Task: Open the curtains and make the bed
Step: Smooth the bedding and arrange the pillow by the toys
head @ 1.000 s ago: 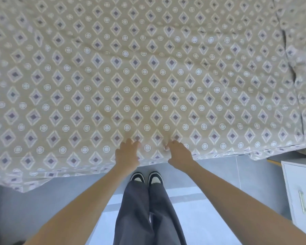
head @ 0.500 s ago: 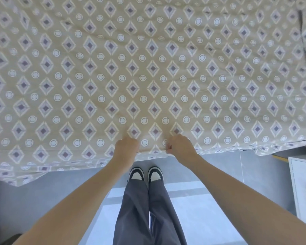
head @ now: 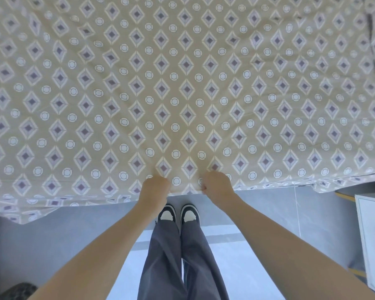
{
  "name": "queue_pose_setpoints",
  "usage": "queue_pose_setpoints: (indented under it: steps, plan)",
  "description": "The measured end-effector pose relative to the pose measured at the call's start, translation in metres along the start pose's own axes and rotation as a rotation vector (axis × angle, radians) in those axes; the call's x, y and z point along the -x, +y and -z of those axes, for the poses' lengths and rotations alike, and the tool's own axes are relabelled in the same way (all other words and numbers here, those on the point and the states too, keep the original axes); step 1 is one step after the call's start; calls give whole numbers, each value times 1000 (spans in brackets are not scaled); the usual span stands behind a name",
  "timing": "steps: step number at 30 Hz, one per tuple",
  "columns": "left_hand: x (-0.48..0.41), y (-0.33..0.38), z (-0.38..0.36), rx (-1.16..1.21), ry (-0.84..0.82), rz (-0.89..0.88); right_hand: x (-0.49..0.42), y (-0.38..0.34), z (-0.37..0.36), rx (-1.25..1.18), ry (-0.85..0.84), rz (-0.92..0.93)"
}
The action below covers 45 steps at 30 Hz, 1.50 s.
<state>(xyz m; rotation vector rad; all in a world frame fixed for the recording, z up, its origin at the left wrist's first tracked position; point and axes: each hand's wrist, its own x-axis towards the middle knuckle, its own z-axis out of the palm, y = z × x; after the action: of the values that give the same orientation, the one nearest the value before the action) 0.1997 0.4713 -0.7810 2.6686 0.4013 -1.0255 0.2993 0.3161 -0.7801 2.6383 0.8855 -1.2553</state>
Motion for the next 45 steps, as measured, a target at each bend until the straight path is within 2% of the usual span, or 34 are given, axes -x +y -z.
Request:
queue_pose_setpoints:
  steps: [3, 10, 14, 19, 26, 30, 34, 40, 43, 45]
  plan:
    - [7, 1, 10, -66, -30, 11, 6, 2, 2, -28, 10, -20]
    - [32, -33, 19, 148, 72, 79, 28, 1, 13, -110, -76, 44]
    - [40, -81, 30, 183, 137, 156, 25, -36, 25, -145, -48, 96]
    - [46, -151, 34, 82, 73, 196, 6, -109, 27, -186, 20, 200]
    - [60, -250, 20, -160, 58, 97, -24, -219, 3, -172, 23, 229]
    - [59, -284, 17, -125, 85, -15, -35, -251, -9, -158, 100, 152]
    - [49, -291, 18, -236, 15, -107, -43, -261, -8, -52, 133, 93]
    - [42, -297, 19, 3, -143, -90, -41, -271, -5, 84, 135, 48]
    - [45, -309, 11, 109, -117, -137, -37, -271, -15, 74, 133, -1]
    - [53, -309, 3, 66, -84, -167, -34, -270, -19, 97, 128, -11]
